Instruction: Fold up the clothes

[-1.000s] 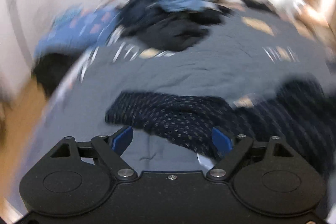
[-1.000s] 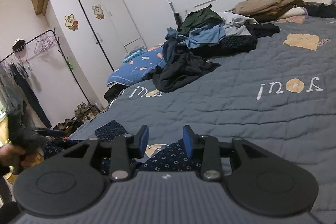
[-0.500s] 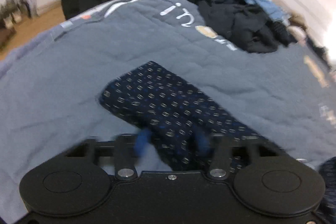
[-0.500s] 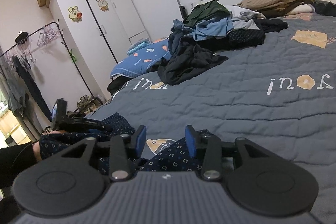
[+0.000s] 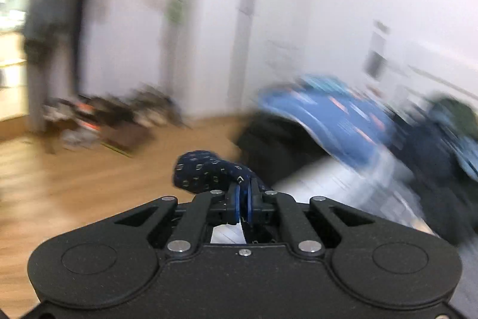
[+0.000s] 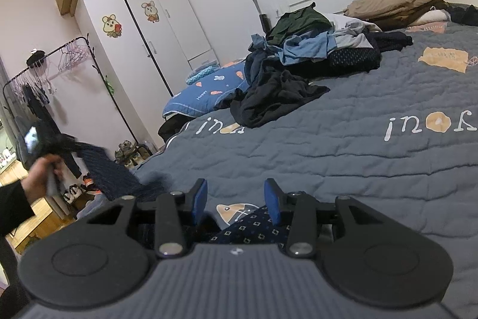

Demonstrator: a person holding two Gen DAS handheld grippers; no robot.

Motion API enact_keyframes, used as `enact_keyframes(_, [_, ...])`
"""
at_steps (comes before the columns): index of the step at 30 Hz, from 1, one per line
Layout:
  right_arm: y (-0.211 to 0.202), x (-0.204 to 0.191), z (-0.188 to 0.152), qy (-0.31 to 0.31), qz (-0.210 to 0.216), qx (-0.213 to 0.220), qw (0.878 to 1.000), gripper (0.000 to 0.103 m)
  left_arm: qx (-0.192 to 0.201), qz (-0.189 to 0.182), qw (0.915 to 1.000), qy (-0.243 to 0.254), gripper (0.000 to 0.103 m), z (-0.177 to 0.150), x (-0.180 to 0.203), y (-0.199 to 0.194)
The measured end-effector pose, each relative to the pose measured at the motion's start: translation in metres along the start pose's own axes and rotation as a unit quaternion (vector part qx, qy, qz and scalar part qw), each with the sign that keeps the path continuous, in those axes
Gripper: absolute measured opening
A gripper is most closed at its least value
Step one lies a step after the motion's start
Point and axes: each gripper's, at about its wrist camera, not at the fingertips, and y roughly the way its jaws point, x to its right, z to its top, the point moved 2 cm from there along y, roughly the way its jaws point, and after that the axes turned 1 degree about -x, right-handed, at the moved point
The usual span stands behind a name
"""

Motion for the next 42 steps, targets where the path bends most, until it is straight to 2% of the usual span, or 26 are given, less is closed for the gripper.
enact_keyframes(2, [-0.002,0.0,0.001,0.0,-0.001,0.003,1.0,0.041,0.003,0.04,0.9992,-0.001,0.005,0.019,-0.027,0.003])
enact_keyframes(6, [-0.003,0.001,0.002,0.003,-0.001,0.006,1.0,0.041,-0.081,0.042,0.9956,0.018,0.007,0.013,-0.047,0.019])
enact_keyframes(8, [-0.002,0.001,0.003,0.005,-0.003,0.004,1.0,0.042,-0.134,0.035,0.99,0.028,0.019,0.003,-0.052,0.024])
enact_keyframes(9, [-0.001,0.002,0.003,0.006,-0.003,0.003,1.0,0.042,-0.152,0.023,0.9872,0.042,0.028,-0.007,-0.048,0.022])
enact_keyframes(11, [0.0,0.003,0.002,0.008,-0.006,0.0,1.0,0.043,-0.139,-0.01,0.9855,0.097,0.029,-0.027,-0.032,0.0])
enact_keyframes(12, [0.001,0.003,0.002,0.008,-0.009,-0.001,1.0,0.043,-0.13,-0.026,0.9833,0.125,0.034,-0.037,-0.024,-0.012])
enact_keyframes(13, [0.001,0.004,0.002,0.008,-0.011,-0.002,1.0,0.045,-0.128,-0.045,0.9809,0.139,0.045,-0.044,-0.015,-0.022])
enact_keyframes(15, [0.003,0.007,0.001,0.012,-0.019,-0.004,1.0,0.047,-0.131,-0.102,0.9744,0.152,0.053,-0.052,0.005,-0.04])
enact_keyframes(16, [0.003,0.008,0.0,0.015,-0.023,-0.005,1.0,0.047,-0.131,-0.133,0.9694,0.16,0.053,-0.054,0.016,-0.049])
enact_keyframes(18, [0.006,0.013,-0.002,0.019,-0.036,-0.011,0.999,0.049,-0.127,-0.18,0.9562,0.193,0.056,-0.061,0.047,-0.068])
enact_keyframes(20, [0.009,0.019,-0.004,0.024,-0.051,-0.018,0.998,0.049,-0.125,-0.225,0.9409,0.22,0.064,-0.069,0.077,-0.083])
enact_keyframes(21, [0.011,0.022,-0.006,0.028,-0.056,-0.023,0.998,0.05,-0.128,-0.254,0.9299,0.233,0.067,-0.076,0.096,-0.09])
enact_keyframes(23, [0.015,0.028,-0.01,0.038,-0.062,-0.031,0.997,0.05,-0.136,-0.309,0.9024,0.268,0.067,-0.094,0.132,-0.105])
enact_keyframes(26, [0.025,0.034,-0.016,0.047,-0.061,-0.045,0.996,0.051,-0.138,-0.351,0.8652,0.33,0.068,-0.123,0.18,-0.123])
enact_keyframes(28, [0.031,0.036,-0.02,0.051,-0.06,-0.053,0.995,0.052,-0.152,-0.369,0.842,0.363,0.068,-0.14,0.21,-0.126])
enact_keyframes(32, [0.038,0.041,-0.024,0.062,-0.065,-0.06,0.994,0.053,-0.169,-0.388,0.8067,0.412,0.068,-0.173,0.26,-0.119])
enact_keyframes(38, [0.047,0.048,-0.029,0.079,-0.071,-0.072,0.992,0.056,-0.203,-0.406,0.7682,0.452,0.068,-0.21,0.308,-0.093])
enact_keyframes(42, [0.052,0.041,-0.033,0.062,-0.065,-0.085,0.992,0.056,-0.239,-0.399,0.7459,0.477,0.068,-0.236,0.322,-0.081])
